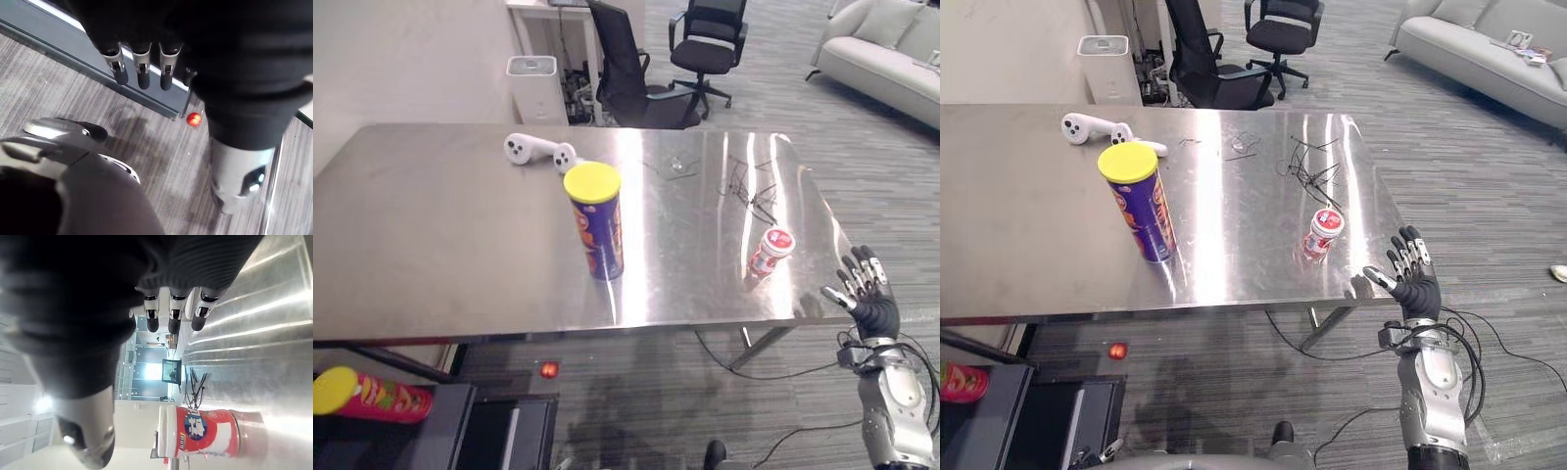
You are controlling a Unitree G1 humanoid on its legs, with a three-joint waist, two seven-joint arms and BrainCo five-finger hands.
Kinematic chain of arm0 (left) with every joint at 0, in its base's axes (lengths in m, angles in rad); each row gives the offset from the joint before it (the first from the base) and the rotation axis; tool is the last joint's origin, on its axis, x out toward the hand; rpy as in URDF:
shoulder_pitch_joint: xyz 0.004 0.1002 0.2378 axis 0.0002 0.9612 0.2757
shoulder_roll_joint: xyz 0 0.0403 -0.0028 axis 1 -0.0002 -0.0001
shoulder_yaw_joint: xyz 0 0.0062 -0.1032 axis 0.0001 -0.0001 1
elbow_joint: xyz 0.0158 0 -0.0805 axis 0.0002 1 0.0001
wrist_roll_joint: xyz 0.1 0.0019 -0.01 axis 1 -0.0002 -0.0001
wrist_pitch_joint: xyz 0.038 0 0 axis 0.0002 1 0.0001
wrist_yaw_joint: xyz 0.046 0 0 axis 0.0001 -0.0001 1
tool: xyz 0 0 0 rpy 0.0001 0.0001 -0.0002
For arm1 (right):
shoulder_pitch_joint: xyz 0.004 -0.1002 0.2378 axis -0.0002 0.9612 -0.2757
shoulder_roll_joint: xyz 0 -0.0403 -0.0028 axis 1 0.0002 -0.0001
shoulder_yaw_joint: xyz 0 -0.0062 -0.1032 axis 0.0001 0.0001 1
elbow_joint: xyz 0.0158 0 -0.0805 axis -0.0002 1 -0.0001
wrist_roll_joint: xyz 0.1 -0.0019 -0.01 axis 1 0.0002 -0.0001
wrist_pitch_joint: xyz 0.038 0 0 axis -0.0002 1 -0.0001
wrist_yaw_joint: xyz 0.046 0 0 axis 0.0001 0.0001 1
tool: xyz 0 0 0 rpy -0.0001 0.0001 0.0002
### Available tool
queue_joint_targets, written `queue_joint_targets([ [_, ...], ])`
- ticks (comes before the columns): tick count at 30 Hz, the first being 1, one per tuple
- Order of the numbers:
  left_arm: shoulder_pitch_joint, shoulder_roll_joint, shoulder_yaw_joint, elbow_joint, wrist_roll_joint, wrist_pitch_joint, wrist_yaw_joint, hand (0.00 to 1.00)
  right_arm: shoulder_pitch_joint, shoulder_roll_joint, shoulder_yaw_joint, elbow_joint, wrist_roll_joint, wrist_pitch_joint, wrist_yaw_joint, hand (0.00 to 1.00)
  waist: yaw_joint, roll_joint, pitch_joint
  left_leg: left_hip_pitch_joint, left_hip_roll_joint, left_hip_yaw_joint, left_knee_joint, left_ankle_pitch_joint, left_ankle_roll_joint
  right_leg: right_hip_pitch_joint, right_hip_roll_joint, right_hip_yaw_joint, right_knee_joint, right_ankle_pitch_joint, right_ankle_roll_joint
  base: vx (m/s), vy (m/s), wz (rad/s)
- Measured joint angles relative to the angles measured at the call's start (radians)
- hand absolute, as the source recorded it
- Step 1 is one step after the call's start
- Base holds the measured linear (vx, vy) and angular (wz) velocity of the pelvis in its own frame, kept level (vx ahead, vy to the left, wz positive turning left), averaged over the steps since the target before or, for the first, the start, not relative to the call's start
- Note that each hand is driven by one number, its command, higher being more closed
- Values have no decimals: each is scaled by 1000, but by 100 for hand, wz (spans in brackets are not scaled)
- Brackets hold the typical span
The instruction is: Put the gum and the chips on the shelf.
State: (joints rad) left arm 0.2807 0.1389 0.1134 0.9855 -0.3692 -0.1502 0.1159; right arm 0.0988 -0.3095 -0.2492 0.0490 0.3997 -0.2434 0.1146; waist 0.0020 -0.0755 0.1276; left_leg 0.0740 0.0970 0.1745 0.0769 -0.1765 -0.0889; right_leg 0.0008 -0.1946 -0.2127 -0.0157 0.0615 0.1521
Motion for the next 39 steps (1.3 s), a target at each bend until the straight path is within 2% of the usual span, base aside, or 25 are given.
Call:
queue_joint_targets([
  [5, -1, -1, -2, 2, 0, 0, -3, 0, -32, -46, 23, -4, -7, 22, -2, 0, 0, 1, 0, -5, -3, 0, 12, 0, 0, 0, 1, -1, -1, -5, -5, -55, -19, -3],
  [21, -1, 9, -32, 4, 0, 7, -2, 0, -70, -85, 60, 5, -52, 24, -47, 0, -3, 2, -25, -21, -8, -19, 13, 10, 0, -12, -2, -15, -3, -4, -5, 0, -1, 2],
  [26, -1, 14, -44, 3, -1, 9, -1, 0, -117, -113, 70, 77, -124, 24, -80, 0, -1, 1, -25, -34, -12, -28, 13, 14, 2, -12, -5, -25, -6, -4, -5, -6, 4, 6],
  [39, -1, 20, -50, -5, -1, 29, -1, 0, -245, -154, 104, 214, -128, 24, -105, 0, 2, -3, -4, -38, -20, -54, 11, 19, 4, 0, -11, -53, -18, -3, -5, 5, 2, 5],
])
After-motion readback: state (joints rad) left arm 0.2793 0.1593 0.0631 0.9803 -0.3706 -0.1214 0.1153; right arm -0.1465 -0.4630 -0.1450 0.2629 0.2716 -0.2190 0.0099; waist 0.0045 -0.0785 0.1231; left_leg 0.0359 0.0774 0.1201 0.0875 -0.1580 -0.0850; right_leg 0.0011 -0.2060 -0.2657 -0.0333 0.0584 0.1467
